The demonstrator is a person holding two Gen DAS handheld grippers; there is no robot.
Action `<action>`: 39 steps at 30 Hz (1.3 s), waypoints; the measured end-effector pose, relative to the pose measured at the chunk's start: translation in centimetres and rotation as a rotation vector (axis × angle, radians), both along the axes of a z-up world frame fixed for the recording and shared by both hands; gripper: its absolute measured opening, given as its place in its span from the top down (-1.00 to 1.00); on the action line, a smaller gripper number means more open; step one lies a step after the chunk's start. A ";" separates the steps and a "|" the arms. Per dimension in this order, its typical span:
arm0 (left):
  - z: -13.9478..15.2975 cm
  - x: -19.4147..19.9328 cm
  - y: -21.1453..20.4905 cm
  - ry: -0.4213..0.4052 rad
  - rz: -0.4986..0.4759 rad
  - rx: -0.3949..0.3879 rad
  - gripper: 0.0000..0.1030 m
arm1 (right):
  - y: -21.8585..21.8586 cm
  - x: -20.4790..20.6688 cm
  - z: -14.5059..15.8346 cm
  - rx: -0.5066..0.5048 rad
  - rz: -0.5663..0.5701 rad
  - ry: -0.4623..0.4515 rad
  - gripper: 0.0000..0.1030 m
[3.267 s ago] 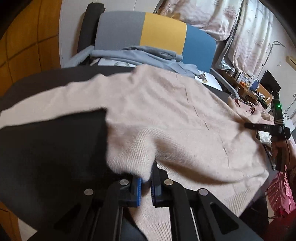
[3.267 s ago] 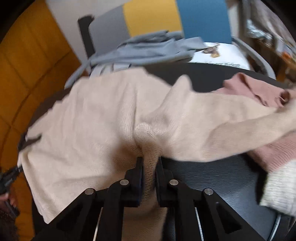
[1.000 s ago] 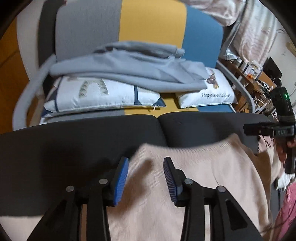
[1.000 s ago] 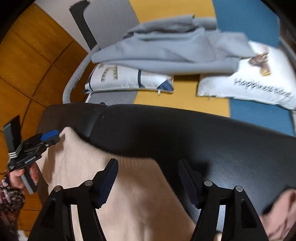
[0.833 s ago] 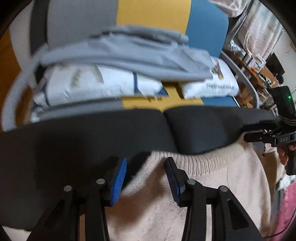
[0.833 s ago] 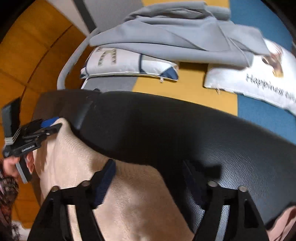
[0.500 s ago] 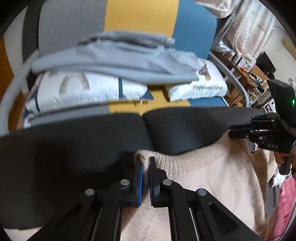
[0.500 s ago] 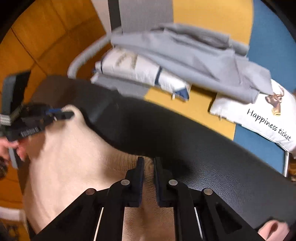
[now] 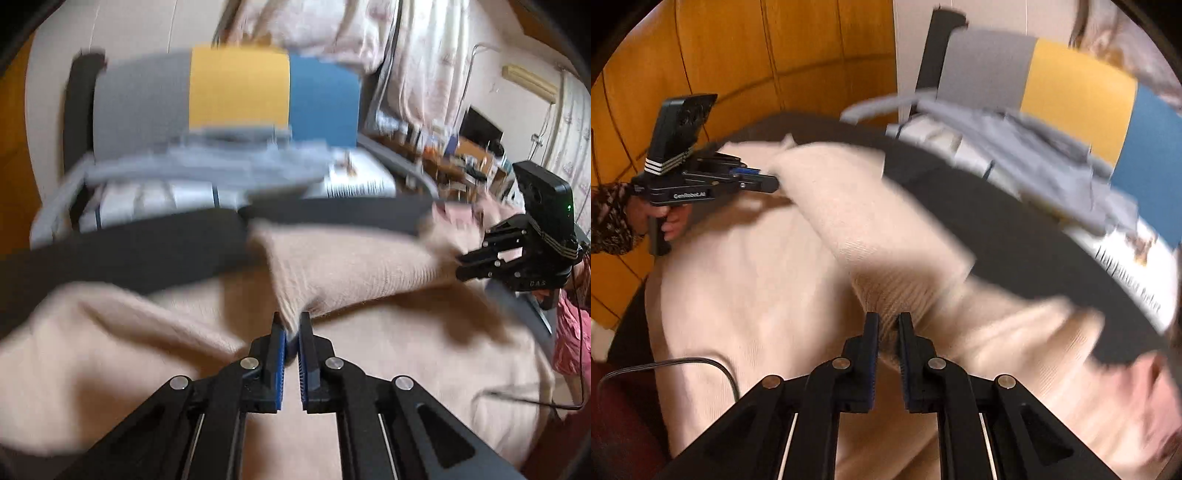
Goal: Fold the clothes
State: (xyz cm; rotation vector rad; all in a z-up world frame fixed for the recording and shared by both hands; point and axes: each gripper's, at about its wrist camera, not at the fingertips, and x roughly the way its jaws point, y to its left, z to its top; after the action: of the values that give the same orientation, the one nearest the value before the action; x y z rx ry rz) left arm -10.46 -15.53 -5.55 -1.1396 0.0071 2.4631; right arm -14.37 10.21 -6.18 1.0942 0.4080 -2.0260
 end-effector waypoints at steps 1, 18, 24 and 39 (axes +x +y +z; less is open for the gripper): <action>-1.0 0.5 -0.1 -0.032 0.007 0.003 0.89 | 0.1 0.7 -1.3 0.004 -0.006 -0.047 0.73; -1.8 -6.6 -1.4 -0.289 0.175 0.225 0.52 | 2.4 -7.3 -1.1 -0.293 -0.349 -0.366 -0.12; -1.6 -7.6 -0.1 -0.316 0.087 0.354 0.91 | 0.7 -8.1 -1.4 -0.272 -0.323 -0.343 0.81; 6.8 -21.6 0.7 0.025 0.192 0.104 0.90 | -1.2 -19.5 4.2 -0.073 -0.383 0.117 0.87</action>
State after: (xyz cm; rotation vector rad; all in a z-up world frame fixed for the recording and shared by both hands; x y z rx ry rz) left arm -32.04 -14.81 1.29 -1.1113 -0.2310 2.6098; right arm -33.91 9.05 -1.97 1.0740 0.1892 -2.4286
